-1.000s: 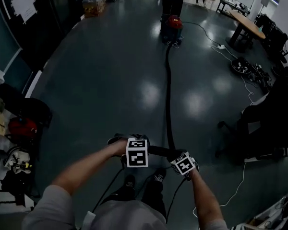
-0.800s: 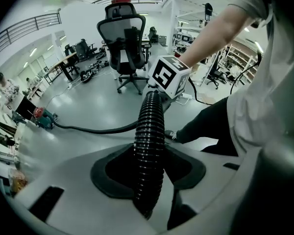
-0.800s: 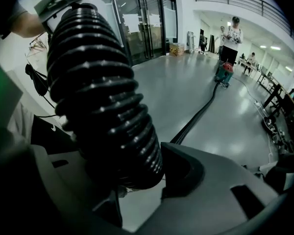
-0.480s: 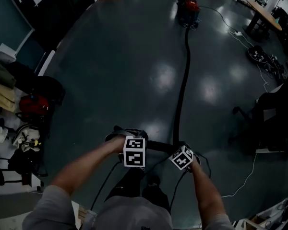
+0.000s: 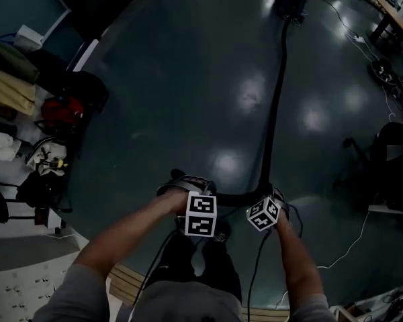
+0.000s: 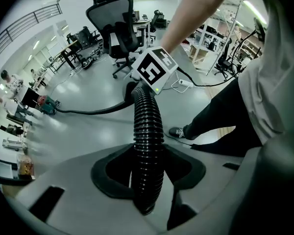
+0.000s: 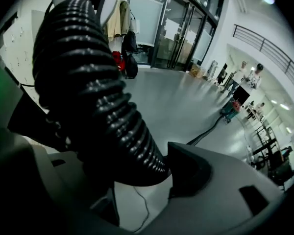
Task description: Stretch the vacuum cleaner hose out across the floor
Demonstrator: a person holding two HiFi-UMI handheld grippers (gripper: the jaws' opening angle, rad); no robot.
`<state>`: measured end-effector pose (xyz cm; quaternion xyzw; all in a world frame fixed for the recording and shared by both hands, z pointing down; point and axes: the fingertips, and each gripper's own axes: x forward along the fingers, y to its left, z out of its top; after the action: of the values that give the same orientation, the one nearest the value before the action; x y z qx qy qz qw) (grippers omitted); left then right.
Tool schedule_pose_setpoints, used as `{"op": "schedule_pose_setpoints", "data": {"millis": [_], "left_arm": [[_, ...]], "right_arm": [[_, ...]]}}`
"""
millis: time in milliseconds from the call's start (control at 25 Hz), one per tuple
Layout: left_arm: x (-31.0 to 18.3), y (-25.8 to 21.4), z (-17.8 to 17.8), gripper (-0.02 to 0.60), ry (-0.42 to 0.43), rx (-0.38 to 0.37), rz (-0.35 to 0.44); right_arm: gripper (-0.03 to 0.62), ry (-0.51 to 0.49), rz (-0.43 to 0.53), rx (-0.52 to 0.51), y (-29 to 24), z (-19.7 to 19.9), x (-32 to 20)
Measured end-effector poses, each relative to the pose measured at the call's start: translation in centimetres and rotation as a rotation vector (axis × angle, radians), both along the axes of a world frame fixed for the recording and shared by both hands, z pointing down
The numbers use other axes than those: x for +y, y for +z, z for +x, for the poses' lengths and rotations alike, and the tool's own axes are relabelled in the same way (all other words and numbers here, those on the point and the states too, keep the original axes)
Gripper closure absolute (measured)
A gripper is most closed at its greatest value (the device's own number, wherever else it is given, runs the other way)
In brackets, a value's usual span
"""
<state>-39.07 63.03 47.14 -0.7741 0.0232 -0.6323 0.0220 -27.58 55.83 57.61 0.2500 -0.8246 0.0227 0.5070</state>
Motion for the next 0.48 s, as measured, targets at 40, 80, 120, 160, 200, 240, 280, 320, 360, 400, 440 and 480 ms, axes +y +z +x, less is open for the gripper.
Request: {"op": "schedule_pose_setpoints", "data": {"millis": [40, 80, 120, 160, 200, 240, 280, 320, 360, 400, 440, 480], "left_arm": [[0.4, 0.0, 0.0, 0.399, 0.004, 0.009, -0.005], [0.8, 0.0, 0.1, 0.399, 0.008, 0.021, -0.011], [1.1, 0.0, 0.3, 0.399, 0.012, 0.034, -0.017], [1.4, 0.0, 0.6, 0.399, 0.020, 0.045, -0.020], [1.6, 0.1, 1.0, 0.399, 0.030, 0.052, -0.020], [1.8, 0.2, 1.1, 0.399, 0.039, 0.055, -0.018], [2.0, 0.3, 0.9, 0.399, 0.046, 0.058, -0.017], [2.2, 0.3, 0.5, 0.399, 0.047, 0.063, -0.020], [2.4, 0.2, 0.0, 0.399, 0.043, 0.073, -0.025], [2.6, 0.1, -0.5, 0.399, 0.037, 0.085, -0.033], [2.8, -0.1, -1.0, 0.399, 0.035, 0.095, -0.039], [3.0, -0.2, -1.3, 0.399, 0.042, 0.100, -0.040]], "right_arm": [[0.342, 0.014, 0.024, 0.007, -0.3, 0.2, -0.1], [0.333, 0.026, 0.044, 0.019, -0.7, 0.6, -0.1], [0.325, 0.036, 0.059, 0.033, -1.2, 1.1, -0.1], [0.318, 0.045, 0.067, 0.048, -1.7, 1.8, 0.1], [0.316, 0.052, 0.070, 0.059, -2.3, 2.5, 0.6], [0.316, 0.057, 0.067, 0.064, -3.0, 3.0, 1.3], [0.316, 0.059, 0.059, 0.058, -3.9, 3.0, 2.4], [0.316, 0.053, 0.049, 0.044, -4.9, 2.3, 3.7], [0.316, 0.035, 0.044, 0.027, -6.0, 1.1, 5.1], [0.316, 0.006, 0.048, 0.011, -7.3, -0.5, 6.4], [0.316, -0.030, 0.060, -0.006, -8.6, -2.4, 7.4], [0.316, -0.068, 0.075, -0.024, -10.0, -4.3, 8.1]]}}
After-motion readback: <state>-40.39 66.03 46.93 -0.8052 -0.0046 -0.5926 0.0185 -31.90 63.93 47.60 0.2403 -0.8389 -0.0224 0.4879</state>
